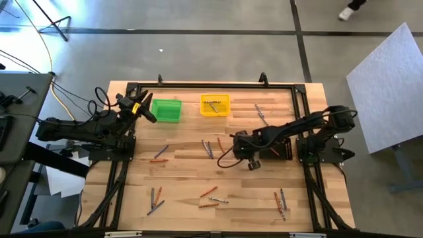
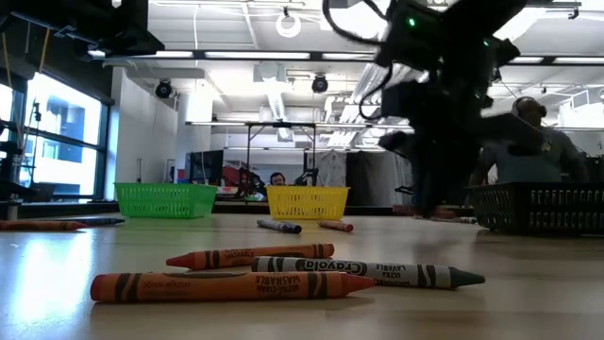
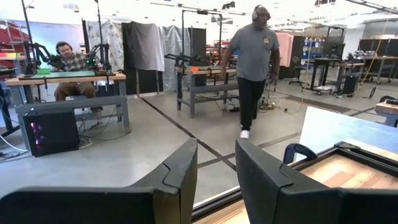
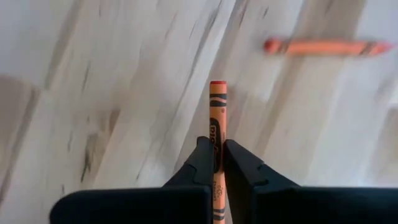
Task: Sort crayons
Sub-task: Put the orange crayon into the black bin
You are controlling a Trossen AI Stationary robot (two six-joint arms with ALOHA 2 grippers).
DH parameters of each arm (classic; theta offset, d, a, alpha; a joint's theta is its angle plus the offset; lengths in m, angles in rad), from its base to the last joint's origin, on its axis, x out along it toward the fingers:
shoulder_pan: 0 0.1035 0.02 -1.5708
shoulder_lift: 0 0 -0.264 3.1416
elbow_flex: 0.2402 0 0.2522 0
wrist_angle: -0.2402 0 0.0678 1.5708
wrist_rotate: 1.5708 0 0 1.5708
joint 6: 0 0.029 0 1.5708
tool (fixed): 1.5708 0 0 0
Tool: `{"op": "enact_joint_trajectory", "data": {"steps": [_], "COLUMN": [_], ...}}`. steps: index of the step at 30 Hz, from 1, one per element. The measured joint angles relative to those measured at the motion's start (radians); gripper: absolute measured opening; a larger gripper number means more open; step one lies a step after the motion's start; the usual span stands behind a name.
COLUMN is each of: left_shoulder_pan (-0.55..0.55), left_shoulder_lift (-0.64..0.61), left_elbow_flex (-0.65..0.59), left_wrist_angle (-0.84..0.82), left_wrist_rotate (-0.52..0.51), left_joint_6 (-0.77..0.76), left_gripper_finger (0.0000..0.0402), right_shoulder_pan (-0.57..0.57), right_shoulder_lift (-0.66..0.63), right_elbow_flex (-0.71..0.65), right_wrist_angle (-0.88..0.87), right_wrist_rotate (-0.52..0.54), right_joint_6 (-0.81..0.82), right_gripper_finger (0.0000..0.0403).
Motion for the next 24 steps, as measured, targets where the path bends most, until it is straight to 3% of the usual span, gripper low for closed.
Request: {"op": "enact_joint_trajectory", "data": {"steps": [5,11,18,24], "left_shoulder_pan": [0.0,0.0,0.0,0.0], "left_shoulder_lift": [0.0,0.0,0.0,0.0], "left_elbow_flex": [0.0,0.0,0.0,0.0], "left_wrist_angle": [-0.003,-0.007,-0.008,-0.008], "left_wrist_rotate": [0.0,0.0,0.0,0.0], "left_joint_6": [0.0,0.0,0.0,0.0], "left_gripper_finger": [0.0099,0.0099,0.0099,0.0099], "right_shoulder_pan": [0.001,-0.001,-0.01,-0.01], "right_shoulder_lift": [-0.023,-0.053,-0.059,-0.059], "right_elbow_flex": [0.105,0.248,0.286,0.156], "right_wrist_angle": [-0.123,-0.523,-0.912,-0.906], "right_wrist_rotate": [0.079,0.233,0.214,0.096], "right_joint_6": [-0.002,0.053,0.32,0.408], "right_gripper_finger": [0.0003,0.0003,0.0003,0.0003]}}
